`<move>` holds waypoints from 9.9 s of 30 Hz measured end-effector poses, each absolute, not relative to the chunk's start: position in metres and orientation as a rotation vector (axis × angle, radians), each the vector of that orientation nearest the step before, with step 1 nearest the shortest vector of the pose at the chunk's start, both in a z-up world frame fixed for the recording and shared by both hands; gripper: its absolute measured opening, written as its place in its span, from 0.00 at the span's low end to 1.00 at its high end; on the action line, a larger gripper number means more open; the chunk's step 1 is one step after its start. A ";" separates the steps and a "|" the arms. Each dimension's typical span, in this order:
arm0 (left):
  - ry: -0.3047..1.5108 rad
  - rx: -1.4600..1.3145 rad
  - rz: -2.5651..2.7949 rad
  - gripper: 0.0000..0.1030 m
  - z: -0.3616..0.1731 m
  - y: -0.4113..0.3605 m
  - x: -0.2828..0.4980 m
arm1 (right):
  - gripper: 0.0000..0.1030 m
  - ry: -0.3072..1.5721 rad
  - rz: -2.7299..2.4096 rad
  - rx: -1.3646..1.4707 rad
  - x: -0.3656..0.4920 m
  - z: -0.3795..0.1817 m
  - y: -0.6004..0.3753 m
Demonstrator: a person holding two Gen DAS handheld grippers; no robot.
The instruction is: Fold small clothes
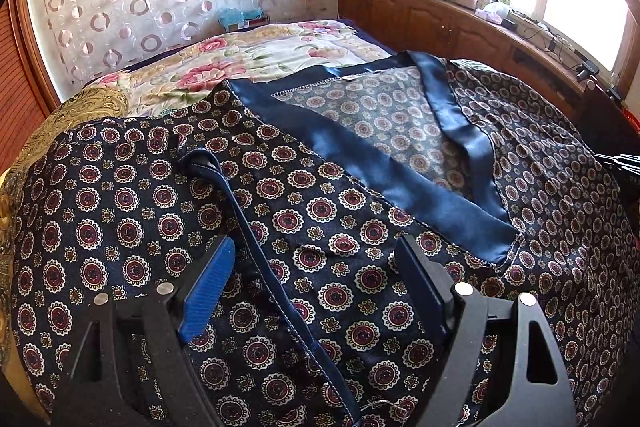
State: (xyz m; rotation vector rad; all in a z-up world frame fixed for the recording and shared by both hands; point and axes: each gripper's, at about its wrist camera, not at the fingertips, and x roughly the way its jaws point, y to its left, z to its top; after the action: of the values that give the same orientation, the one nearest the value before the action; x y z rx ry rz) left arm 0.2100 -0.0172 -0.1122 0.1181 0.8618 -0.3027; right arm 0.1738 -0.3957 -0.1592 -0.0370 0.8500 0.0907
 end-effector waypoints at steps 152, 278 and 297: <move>0.722 0.003 -0.029 0.66 -0.053 0.106 0.214 | 0.59 0.813 0.224 -0.101 0.311 -0.173 -0.350; 0.805 -0.014 -0.058 0.76 -0.088 0.131 0.071 | 0.42 0.764 0.299 -0.044 0.106 -0.180 -0.409; 0.947 -0.021 -0.135 0.62 -0.113 0.117 0.089 | 0.45 0.852 0.295 -0.017 0.126 -0.195 -0.405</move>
State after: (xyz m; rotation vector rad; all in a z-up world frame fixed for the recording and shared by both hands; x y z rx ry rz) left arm 0.0895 0.1167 -0.1134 -0.0205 0.9473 -0.1348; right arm 0.1263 -0.4050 -0.1954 -0.0174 0.8523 0.2947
